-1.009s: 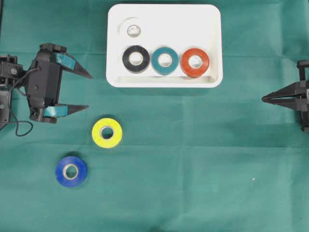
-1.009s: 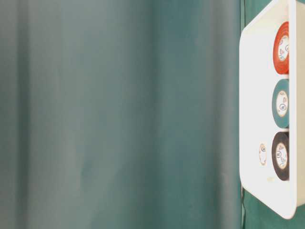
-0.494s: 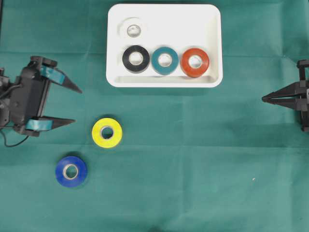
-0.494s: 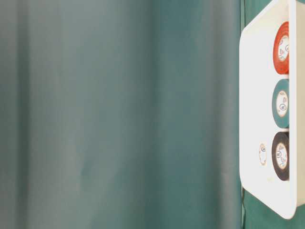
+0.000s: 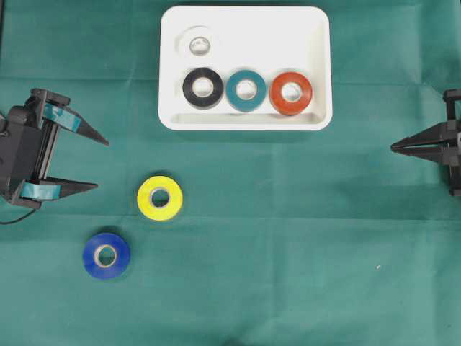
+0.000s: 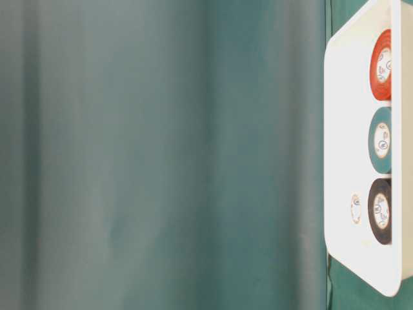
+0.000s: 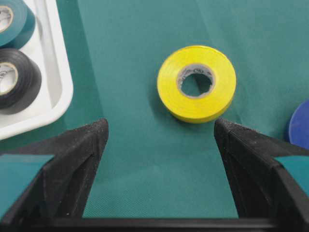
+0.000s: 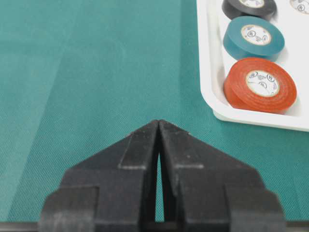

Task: Put the tape into the white case with the left arm.
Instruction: 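Withdraw the left gripper to the left of the table, then move the left gripper over the yellow tape roll and close on it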

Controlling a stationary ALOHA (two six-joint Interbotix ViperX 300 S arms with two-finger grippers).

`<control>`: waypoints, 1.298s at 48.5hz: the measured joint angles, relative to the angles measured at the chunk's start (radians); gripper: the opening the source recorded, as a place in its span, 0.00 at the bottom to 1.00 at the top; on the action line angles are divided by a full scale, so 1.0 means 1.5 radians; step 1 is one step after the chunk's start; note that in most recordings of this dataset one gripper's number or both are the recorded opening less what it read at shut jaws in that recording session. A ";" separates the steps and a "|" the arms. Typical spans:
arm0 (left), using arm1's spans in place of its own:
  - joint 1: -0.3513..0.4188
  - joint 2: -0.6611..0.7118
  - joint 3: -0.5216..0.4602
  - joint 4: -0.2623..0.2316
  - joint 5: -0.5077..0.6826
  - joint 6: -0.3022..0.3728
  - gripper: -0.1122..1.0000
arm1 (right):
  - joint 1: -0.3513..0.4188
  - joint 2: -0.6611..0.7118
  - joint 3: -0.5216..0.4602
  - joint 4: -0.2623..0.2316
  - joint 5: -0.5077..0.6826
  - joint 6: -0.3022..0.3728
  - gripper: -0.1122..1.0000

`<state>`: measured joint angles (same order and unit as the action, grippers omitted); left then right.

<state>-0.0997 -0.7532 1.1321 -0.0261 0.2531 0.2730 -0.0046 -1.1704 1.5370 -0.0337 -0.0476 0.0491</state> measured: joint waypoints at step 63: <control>-0.010 0.484 -0.207 0.000 -0.056 0.008 0.91 | 0.000 0.001 0.000 -0.002 0.001 0.000 0.02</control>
<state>-0.1150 -0.0276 0.8222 -0.0261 0.1687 0.2853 -0.0046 -1.1689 1.5370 -0.0368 -0.0460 0.0491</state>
